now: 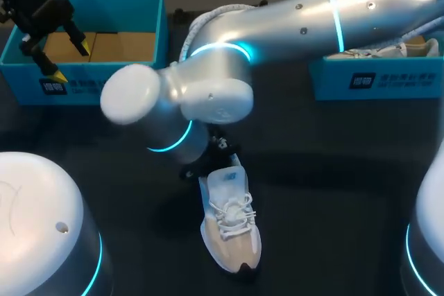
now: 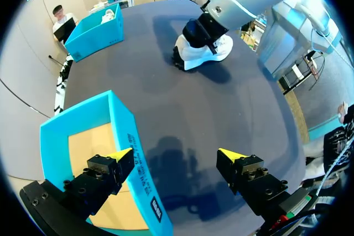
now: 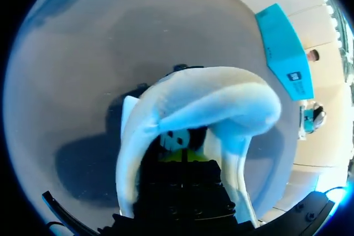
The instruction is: Take the shoe out of the shoebox, open the shoe tongue, remove and reinsert the insole, then place the shoe into the shoebox
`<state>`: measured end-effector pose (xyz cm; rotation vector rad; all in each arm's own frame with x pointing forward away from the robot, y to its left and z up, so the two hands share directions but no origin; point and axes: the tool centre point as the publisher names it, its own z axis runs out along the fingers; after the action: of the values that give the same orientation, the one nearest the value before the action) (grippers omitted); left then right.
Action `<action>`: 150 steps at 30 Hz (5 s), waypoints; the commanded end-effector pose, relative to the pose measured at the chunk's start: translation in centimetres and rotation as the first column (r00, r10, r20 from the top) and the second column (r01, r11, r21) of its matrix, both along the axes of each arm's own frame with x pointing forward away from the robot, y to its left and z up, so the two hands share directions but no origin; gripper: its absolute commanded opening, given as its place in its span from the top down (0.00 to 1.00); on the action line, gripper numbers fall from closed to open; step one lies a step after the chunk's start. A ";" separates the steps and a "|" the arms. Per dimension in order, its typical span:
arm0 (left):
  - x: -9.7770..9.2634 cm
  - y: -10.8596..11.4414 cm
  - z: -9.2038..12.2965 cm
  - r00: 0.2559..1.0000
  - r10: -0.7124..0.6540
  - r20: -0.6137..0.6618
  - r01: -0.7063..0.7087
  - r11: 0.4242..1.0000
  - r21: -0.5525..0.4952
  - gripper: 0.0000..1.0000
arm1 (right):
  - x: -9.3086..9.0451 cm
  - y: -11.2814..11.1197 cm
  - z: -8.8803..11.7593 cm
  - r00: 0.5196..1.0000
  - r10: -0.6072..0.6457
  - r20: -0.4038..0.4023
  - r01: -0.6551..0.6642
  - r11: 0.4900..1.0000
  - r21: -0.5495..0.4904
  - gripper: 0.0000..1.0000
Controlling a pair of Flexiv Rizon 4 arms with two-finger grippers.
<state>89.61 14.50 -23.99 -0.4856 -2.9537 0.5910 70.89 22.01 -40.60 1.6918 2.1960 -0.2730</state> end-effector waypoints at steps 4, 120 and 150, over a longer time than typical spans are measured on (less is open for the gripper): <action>-0.1 0.0 0.0 1.000 0.000 0.003 0.000 1.000 0.002 0.00 | -0.9 -1.5 -0.4 1.000 -0.007 -0.020 0.010 0.992 0.129 1.00; -0.1 0.0 0.0 1.000 0.000 0.003 0.000 1.000 0.002 0.00 | -5.3 -0.2 7.1 0.970 0.062 -0.235 -0.016 0.981 0.195 0.00; -0.1 0.0 0.0 1.000 0.000 0.003 0.000 1.000 0.002 0.00 | -12.2 -0.1 12.6 0.980 -0.003 -0.199 0.045 0.978 0.204 0.00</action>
<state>89.60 14.51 -24.00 -0.4853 -2.9539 0.5910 59.72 22.78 -27.91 1.8695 2.4190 -0.2782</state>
